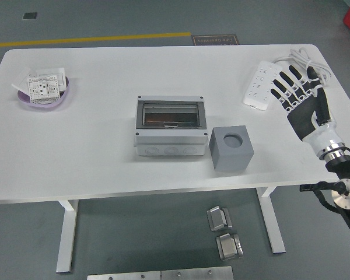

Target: Pick up the cylinder from the cube,place it in the box,flap close box

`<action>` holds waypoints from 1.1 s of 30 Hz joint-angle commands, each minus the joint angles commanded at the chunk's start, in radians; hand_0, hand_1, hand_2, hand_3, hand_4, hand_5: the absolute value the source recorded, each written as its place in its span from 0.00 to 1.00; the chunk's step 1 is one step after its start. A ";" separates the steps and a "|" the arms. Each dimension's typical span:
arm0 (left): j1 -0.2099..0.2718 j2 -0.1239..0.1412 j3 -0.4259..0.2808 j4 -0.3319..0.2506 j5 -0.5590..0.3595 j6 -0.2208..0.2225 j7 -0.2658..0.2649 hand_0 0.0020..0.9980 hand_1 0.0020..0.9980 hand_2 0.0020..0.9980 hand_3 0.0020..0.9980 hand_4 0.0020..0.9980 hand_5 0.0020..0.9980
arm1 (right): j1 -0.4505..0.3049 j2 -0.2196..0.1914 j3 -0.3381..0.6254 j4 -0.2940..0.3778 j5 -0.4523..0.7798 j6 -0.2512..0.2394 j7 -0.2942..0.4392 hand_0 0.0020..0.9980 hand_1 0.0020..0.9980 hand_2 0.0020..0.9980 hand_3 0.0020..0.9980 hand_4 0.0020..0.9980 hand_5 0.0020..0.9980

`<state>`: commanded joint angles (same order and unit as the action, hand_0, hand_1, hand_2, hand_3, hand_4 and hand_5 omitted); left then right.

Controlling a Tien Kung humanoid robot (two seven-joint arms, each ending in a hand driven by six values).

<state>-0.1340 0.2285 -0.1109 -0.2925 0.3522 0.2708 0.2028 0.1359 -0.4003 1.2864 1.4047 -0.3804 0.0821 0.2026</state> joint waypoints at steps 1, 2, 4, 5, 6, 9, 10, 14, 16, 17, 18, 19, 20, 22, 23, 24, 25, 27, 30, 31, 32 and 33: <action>0.000 0.000 0.000 0.000 -0.001 0.000 0.000 0.62 0.62 0.58 0.68 0.71 0.27 | 0.000 0.000 -0.001 0.000 0.017 0.007 0.000 0.96 0.85 0.85 0.91 0.85 0.65; 0.000 0.000 0.000 0.000 -0.001 0.000 0.000 0.62 0.62 0.58 0.68 0.71 0.27 | 0.000 -0.001 -0.002 0.001 0.031 0.012 0.000 0.96 0.85 0.85 0.91 0.85 0.65; -0.001 0.000 -0.001 0.000 -0.001 0.000 0.000 0.62 0.62 0.58 0.68 0.71 0.27 | 0.000 -0.001 -0.004 0.001 0.063 0.025 0.000 0.96 0.85 0.85 0.91 0.85 0.65; -0.001 0.000 -0.001 0.000 -0.001 0.000 0.000 0.62 0.62 0.58 0.68 0.71 0.27 | 0.000 -0.001 -0.005 0.002 0.081 0.033 -0.001 0.96 0.85 0.85 0.91 0.85 0.65; -0.002 0.000 -0.001 0.000 -0.002 0.000 -0.001 0.62 0.62 0.58 0.68 0.71 0.27 | 0.000 -0.001 -0.005 0.002 0.096 0.040 -0.002 0.96 0.85 0.85 0.91 0.85 0.65; -0.001 0.000 -0.001 0.001 -0.002 0.000 -0.001 0.62 0.62 0.58 0.68 0.71 0.27 | -0.001 0.000 -0.005 0.004 0.131 0.059 -0.006 0.93 0.83 0.83 0.90 0.87 0.69; -0.001 0.001 0.000 0.001 -0.003 0.000 -0.001 0.62 0.62 0.58 0.68 0.71 0.27 | -0.001 0.000 -0.004 0.004 0.136 0.062 -0.008 0.93 0.83 0.83 0.90 0.87 0.69; -0.001 0.001 0.000 0.001 -0.004 0.000 -0.001 0.62 0.62 0.58 0.68 0.71 0.27 | -0.003 0.001 0.003 0.004 0.126 0.058 -0.008 0.91 0.83 0.83 0.90 0.87 0.70; 0.000 0.001 0.000 0.001 -0.005 0.001 -0.001 0.62 0.62 0.58 0.68 0.71 0.27 | -0.004 0.001 0.008 0.005 0.104 0.044 -0.002 0.91 0.83 0.83 0.90 0.87 0.70; 0.000 0.001 0.000 0.001 -0.005 0.000 -0.001 0.62 0.62 0.58 0.68 0.71 0.27 | -0.004 0.001 0.011 0.007 0.085 0.032 0.003 0.91 0.83 0.83 0.90 0.87 0.70; 0.000 0.001 0.000 0.001 -0.006 0.001 -0.001 0.62 0.62 0.58 0.68 0.71 0.27 | -0.004 0.001 0.015 0.010 0.063 0.015 0.011 0.91 0.83 0.83 0.90 0.87 0.70; 0.000 0.001 0.001 0.001 -0.007 0.001 -0.001 0.62 0.62 0.58 0.68 0.71 0.27 | -0.004 0.002 0.019 0.014 0.036 -0.008 0.020 0.89 0.81 0.81 0.89 0.87 0.70; 0.001 0.001 0.001 0.001 -0.007 0.001 -0.001 0.62 0.62 0.58 0.68 0.71 0.27 | -0.003 0.003 0.021 0.017 0.013 -0.026 0.027 0.89 0.81 0.81 0.89 0.87 0.70; 0.001 0.001 0.002 0.002 -0.008 0.001 -0.001 0.62 0.62 0.58 0.68 0.71 0.27 | -0.001 0.003 0.023 0.025 -0.036 -0.064 0.038 0.89 0.81 0.81 0.89 0.87 0.70; 0.001 0.001 0.003 0.002 -0.009 0.001 -0.001 0.62 0.62 0.58 0.68 0.71 0.27 | 0.000 0.003 0.023 0.029 -0.066 -0.087 0.043 0.89 0.81 0.81 0.89 0.87 0.70; 0.002 0.001 0.003 0.002 -0.009 0.001 -0.001 0.62 0.62 0.58 0.68 0.71 0.27 | 0.004 0.002 0.018 0.032 -0.101 -0.114 0.047 0.89 0.81 0.81 0.89 0.87 0.70; 0.002 0.001 0.003 0.002 -0.010 0.001 -0.001 0.62 0.62 0.58 0.68 0.71 0.27 | 0.010 0.001 0.010 0.034 -0.143 -0.145 0.049 0.89 0.81 0.81 0.89 0.87 0.70; 0.002 0.002 0.005 0.002 -0.012 0.001 -0.001 0.62 0.62 0.58 0.68 0.71 0.27 | 0.026 0.000 -0.004 0.018 -0.221 -0.215 0.030 0.87 0.76 0.78 0.83 0.87 0.70; 0.002 0.003 0.006 0.002 -0.013 0.001 -0.001 0.62 0.62 0.58 0.68 0.71 0.27 | 0.047 0.000 -0.016 -0.011 -0.338 -0.313 0.009 0.87 0.76 0.78 0.83 0.87 0.70; 0.002 0.003 0.005 0.002 -0.013 0.002 -0.001 0.62 0.62 0.58 0.68 0.71 0.27 | 0.051 0.001 -0.018 -0.017 -0.374 -0.338 0.011 0.87 0.76 0.78 0.83 0.87 0.70; 0.002 0.003 0.005 0.002 -0.013 0.002 -0.001 0.62 0.62 0.58 0.68 0.71 0.27 | 0.055 0.001 -0.019 -0.021 -0.410 -0.361 0.016 0.85 0.73 0.73 0.79 0.86 0.69; 0.002 0.002 0.006 0.002 -0.013 0.001 -0.001 0.62 0.62 0.58 0.68 0.71 0.27 | 0.059 0.003 -0.022 -0.023 -0.452 -0.387 0.023 0.85 0.73 0.73 0.79 0.86 0.69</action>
<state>-0.1319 0.2310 -0.1051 -0.2905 0.3391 0.2723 0.2013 0.1946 -0.3977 1.2649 1.3816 -0.8325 -0.3049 0.2258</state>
